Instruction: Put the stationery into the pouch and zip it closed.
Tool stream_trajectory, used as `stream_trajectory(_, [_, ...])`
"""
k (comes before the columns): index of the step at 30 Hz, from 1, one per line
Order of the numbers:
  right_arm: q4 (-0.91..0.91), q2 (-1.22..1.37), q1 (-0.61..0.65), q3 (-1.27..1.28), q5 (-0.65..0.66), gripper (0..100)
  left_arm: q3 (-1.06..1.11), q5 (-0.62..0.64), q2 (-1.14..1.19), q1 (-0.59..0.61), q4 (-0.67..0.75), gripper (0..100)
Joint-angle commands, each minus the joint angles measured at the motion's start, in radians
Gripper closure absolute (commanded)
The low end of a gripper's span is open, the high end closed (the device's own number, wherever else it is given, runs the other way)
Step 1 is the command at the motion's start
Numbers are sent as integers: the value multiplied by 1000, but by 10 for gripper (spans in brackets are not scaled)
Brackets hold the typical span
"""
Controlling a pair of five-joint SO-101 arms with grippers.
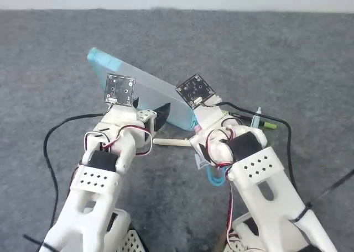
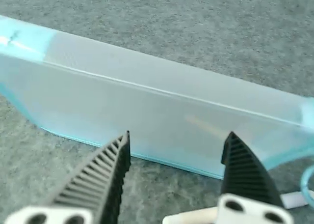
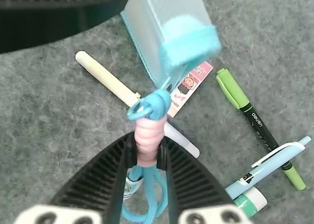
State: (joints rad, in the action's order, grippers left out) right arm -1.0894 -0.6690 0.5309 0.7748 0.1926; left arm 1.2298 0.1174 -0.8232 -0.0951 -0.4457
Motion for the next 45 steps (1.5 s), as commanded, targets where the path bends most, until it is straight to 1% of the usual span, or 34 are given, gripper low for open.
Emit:
stream_trajectory(1, [44,-39,-5,14,11,991,-19,9,-38,6,-5,709])
stream_trajectory(4, [77,-39,-7,37,11,991,-19,9,-38,8,-5,709])
stream_trajectory(12, [81,-39,-7,40,8,991,-18,8,-38,8,-5,709])
stream_trajectory(17, [82,-50,-8,40,-64,991,-18,8,-37,8,-6,709])
stream_trajectory(25, [88,-51,-8,43,-68,991,-18,8,-31,8,-6,709])
stream_trajectory(31, [185,-51,-7,114,-68,991,-18,8,-31,8,-5,709])
stream_trajectory(42, [189,-51,-7,117,-64,991,-19,8,-38,9,-6,709])
stream_trajectory(45, [186,-51,-7,117,-60,991,-19,12,-38,32,-3,709])
